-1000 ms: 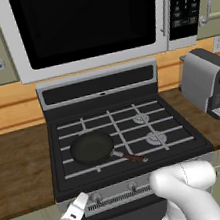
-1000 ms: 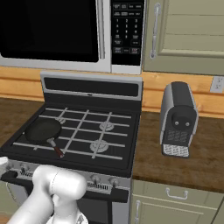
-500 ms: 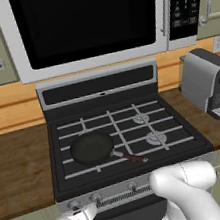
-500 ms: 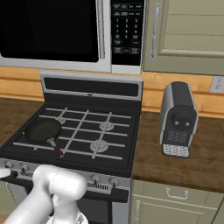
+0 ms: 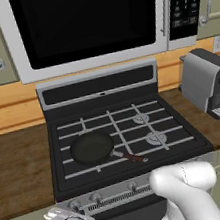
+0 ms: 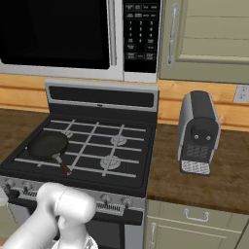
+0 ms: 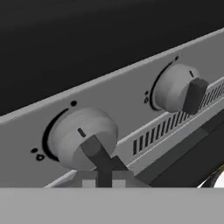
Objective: Turn off the front left burner of the stove.
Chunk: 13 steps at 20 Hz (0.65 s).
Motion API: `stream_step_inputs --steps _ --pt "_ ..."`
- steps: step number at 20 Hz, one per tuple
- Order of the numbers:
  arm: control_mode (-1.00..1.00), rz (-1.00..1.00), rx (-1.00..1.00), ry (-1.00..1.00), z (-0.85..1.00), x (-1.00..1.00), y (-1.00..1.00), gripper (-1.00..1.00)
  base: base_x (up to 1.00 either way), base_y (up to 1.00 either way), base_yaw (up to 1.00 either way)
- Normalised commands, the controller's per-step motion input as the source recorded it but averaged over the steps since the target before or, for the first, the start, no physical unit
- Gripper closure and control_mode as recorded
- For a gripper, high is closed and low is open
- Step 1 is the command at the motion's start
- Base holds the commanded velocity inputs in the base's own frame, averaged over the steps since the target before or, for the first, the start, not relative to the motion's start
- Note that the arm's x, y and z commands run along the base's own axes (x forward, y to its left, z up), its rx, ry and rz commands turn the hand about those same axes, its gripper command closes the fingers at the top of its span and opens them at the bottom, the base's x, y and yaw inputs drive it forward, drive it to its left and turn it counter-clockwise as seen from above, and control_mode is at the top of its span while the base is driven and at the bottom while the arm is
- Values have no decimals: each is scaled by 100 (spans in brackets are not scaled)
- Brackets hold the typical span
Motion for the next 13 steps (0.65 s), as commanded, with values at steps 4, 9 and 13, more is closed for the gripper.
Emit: stream_step_inputs --steps 4,9,13 --pt "-100 -42 54 -10 33 37 0 100 0 0 0" --pt "-100 -38 33 -7 51 15 -7 100 0 0 0" --pt "-100 -3 4 -4 7 -4 0 100 0 0 0"
